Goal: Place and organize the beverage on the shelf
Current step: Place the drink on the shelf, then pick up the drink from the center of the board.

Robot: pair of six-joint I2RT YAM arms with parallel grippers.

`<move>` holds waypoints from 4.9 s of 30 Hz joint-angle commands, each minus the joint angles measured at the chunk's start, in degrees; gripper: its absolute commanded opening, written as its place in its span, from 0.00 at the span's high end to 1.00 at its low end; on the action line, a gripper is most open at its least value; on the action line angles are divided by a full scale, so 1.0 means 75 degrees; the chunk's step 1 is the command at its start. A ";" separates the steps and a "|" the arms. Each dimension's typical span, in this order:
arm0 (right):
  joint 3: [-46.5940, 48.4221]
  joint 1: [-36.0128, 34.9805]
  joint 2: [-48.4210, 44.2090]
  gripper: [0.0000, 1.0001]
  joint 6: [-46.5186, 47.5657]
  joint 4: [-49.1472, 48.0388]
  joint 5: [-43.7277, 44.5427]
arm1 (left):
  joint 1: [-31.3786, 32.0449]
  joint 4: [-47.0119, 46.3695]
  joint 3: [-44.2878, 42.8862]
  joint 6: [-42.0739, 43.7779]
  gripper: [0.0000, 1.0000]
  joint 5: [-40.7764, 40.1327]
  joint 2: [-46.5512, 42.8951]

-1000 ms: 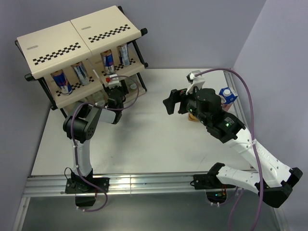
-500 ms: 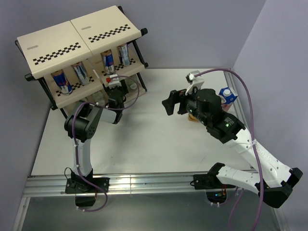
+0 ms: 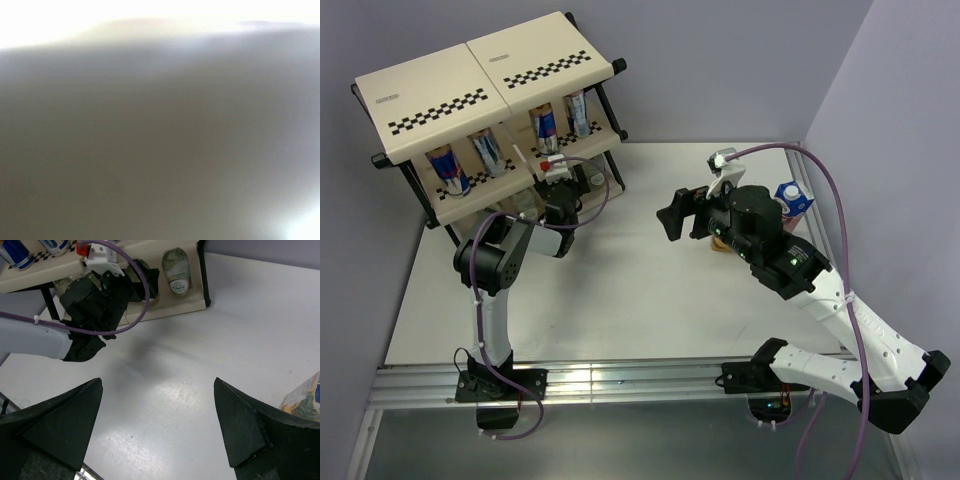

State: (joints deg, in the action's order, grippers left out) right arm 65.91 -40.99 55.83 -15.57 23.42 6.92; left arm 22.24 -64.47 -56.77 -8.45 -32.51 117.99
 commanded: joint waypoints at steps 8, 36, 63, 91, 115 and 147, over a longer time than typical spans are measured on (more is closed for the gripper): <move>-0.0057 0.0005 -0.0179 0.01 0.0061 -0.0345 -0.0055 | -0.0013 -0.0417 0.0234 -0.0397 0.01 -0.0364 -0.0697; 0.0118 0.0016 0.0500 0.00 0.0178 0.0065 0.0589 | 0.0539 0.1364 0.0949 -0.1768 0.01 -0.0622 -0.1834; 0.0470 0.1844 0.1462 0.01 0.0002 0.0815 0.3180 | 0.3772 0.7680 0.2308 -0.5108 0.00 -0.0938 -0.6743; -0.1230 0.3356 0.1730 0.08 0.1572 -0.1540 0.1972 | 0.4488 0.7810 0.3245 -0.4827 0.01 -0.0259 -0.7799; -0.0927 0.2981 0.0537 0.70 0.1994 -0.1461 -0.2607 | 0.4429 0.6041 0.3175 -0.1934 0.01 0.3229 -0.8267; 0.0716 0.1060 -0.0460 0.78 0.4175 -0.0157 -1.0156 | 0.4511 0.5350 0.3726 -0.1593 0.00 0.8952 -0.8878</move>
State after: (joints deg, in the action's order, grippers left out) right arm 65.04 -32.64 56.05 16.12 33.01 -59.20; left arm 55.44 -20.01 -27.33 -19.27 29.21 49.95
